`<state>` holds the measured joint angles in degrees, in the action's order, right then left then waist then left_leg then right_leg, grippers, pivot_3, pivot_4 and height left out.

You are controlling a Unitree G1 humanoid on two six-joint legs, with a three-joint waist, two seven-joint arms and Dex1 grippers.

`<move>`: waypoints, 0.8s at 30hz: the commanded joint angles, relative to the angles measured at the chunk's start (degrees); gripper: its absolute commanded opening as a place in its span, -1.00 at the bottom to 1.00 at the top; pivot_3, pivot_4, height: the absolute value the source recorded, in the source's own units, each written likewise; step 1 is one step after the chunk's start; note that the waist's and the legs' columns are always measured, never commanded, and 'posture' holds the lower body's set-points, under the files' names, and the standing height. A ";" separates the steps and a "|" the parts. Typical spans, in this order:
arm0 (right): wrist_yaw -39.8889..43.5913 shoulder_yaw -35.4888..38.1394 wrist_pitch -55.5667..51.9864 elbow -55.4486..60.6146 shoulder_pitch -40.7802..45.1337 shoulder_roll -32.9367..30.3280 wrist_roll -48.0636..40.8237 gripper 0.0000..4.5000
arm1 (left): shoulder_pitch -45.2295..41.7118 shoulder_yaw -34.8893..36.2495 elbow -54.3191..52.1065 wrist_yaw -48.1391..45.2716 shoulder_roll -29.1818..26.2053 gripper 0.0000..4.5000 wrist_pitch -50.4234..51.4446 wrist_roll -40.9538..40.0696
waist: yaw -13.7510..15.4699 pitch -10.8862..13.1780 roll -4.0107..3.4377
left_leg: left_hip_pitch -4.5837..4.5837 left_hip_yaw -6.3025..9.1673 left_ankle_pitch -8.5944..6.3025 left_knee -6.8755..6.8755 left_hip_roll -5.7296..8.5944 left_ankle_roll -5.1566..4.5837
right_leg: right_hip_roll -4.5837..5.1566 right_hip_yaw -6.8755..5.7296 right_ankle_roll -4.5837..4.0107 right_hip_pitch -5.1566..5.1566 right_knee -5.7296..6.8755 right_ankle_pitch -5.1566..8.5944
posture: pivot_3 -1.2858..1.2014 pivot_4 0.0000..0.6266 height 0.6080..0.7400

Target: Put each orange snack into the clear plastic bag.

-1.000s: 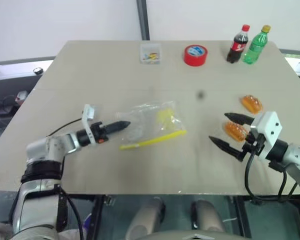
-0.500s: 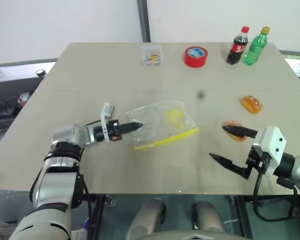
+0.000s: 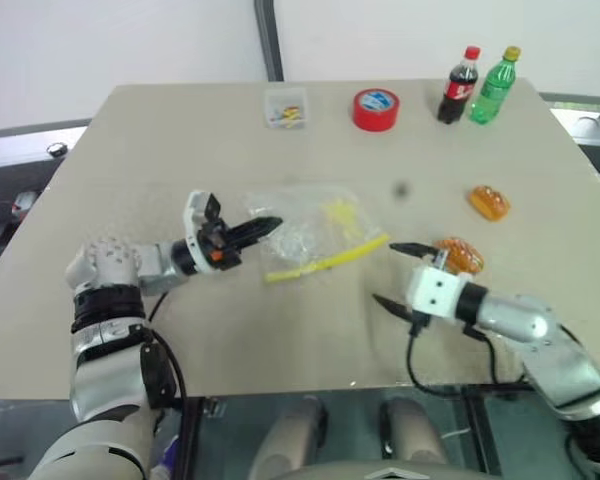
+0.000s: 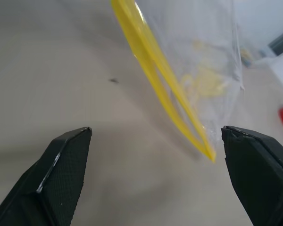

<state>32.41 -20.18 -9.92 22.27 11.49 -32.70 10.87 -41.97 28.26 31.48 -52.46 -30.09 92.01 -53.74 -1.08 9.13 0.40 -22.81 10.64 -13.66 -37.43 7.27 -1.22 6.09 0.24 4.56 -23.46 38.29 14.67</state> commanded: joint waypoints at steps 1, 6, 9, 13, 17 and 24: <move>-8.25 -0.64 0.64 -3.74 4.02 6.15 6.16 1.00 | -0.15 3.30 -3.56 8.64 0.59 -0.96 0.49 -10.14 | 0.08 0.00 0.05 | -0.02 -0.06 0.00 0.00 0.00 0.00 | 0.00 0.09 0.00 -0.06 0.04 0.00 | 0.03 -0.52 1.00; -15.59 -1.25 2.08 -11.89 10.10 14.08 11.33 1.00 | 0.72 5.44 -4.64 20.43 2.11 -0.96 0.49 -21.11 | 0.04 -0.06 0.18 | 0.02 -0.32 0.00 -0.01 -0.01 0.00 | -0.01 0.62 -0.02 -0.16 0.26 -0.01 | 0.03 -0.52 1.00; -15.90 -2.17 4.80 -16.87 12.81 16.71 10.96 1.00 | 0.96 7.09 -4.85 26.56 2.98 -0.96 0.49 -26.03 | -0.06 -0.08 0.22 | 0.04 -0.39 0.00 -0.01 -0.02 0.00 | -0.04 0.67 -0.02 -0.19 0.30 -0.01 | 0.03 -0.52 1.00; -15.78 -1.57 6.68 -21.00 14.47 19.83 9.05 1.00 | 0.87 9.53 -4.94 33.31 4.13 -0.96 0.36 -30.88 | -0.30 -0.09 0.23 | 0.06 -0.48 0.00 0.00 -0.05 0.00 | -0.07 0.69 -0.03 -0.22 0.33 -0.01 | 0.03 -0.52 1.00; -15.26 0.38 6.48 -19.99 13.02 20.54 7.54 1.00 | 1.42 10.25 -5.92 39.41 4.92 -0.96 -2.53 -36.43 | -0.78 -0.10 0.24 | 0.07 -0.58 0.00 -0.01 -0.06 0.00 | -0.06 0.72 -0.03 -0.27 0.41 -0.02 | 0.03 -0.52 1.00; -15.61 0.11 8.16 -22.85 13.89 21.35 7.44 1.00 | 5.70 6.58 -9.41 48.43 5.08 -0.96 -8.65 -49.22 | -1.48 -0.12 0.29 | 0.16 -0.83 0.00 0.00 -0.11 0.00 | -0.10 0.94 -0.03 -0.35 0.56 -0.02 | 0.03 -0.52 1.00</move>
<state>17.86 -20.25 -3.44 -1.16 23.06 -12.78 18.55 -36.46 35.16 24.82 -5.22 -24.61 85.14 -99.02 -2.57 9.01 0.69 -22.62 9.78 -13.66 -37.43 7.10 -1.22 5.95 1.23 4.53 -23.81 38.88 14.65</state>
